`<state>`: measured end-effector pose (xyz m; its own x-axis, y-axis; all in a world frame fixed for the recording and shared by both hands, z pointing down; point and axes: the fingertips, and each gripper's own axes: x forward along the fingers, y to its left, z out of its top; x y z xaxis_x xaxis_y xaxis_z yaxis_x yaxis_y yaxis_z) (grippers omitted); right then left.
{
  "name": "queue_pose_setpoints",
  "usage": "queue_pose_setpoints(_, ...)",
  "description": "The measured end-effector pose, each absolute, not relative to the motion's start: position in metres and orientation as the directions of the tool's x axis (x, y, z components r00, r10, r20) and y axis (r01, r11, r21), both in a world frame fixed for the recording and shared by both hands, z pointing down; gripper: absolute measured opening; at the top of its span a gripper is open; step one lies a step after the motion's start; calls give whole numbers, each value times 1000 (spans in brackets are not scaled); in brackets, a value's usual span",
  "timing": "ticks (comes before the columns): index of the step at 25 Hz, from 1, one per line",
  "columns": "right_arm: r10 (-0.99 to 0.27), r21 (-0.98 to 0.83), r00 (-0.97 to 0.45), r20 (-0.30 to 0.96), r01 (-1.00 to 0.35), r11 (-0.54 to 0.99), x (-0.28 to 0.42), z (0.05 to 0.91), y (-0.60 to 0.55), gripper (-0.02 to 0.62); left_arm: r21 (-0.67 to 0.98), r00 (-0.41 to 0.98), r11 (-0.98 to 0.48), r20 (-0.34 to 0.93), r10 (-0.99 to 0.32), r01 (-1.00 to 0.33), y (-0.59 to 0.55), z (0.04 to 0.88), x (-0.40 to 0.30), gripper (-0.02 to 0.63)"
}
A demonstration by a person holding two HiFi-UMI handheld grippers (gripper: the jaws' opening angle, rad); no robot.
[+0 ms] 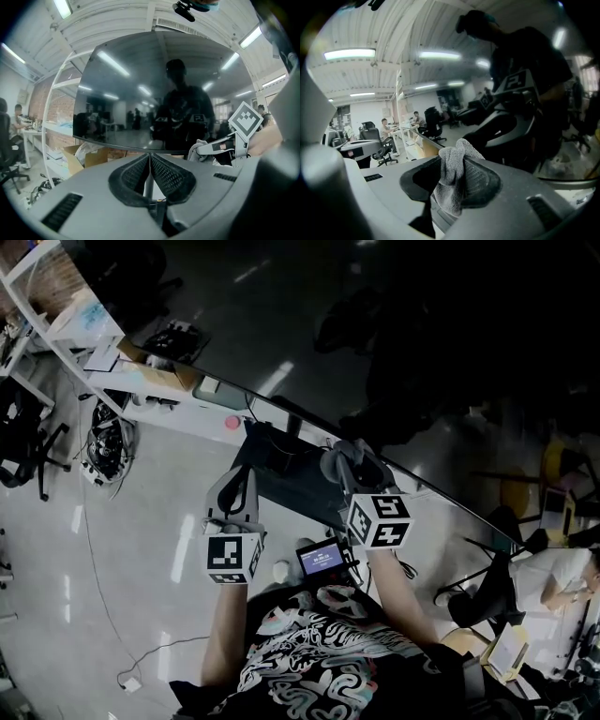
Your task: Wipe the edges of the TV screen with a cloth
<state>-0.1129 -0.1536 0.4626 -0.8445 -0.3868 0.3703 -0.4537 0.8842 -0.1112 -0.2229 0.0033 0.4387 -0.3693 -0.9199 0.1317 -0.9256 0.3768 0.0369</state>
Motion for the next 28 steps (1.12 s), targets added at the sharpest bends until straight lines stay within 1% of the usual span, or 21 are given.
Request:
queue_pose_setpoints(9,-365,-153,-856,367,-442,884,-124,461,-150,141,29,-403,410,135,-905,-911,19,432,-235,23)
queue_pose_setpoints(21,-350,-200,-873,339,-430,880,-159,461,-141,141,9,-443,449,144,-885,-893,34,434,-270,23)
queue_pose_setpoints(28,-342,-215,-876,339,-427,878,-177,471,-141,141,10,-441,448,159,-884,-894,28,446,-289,23)
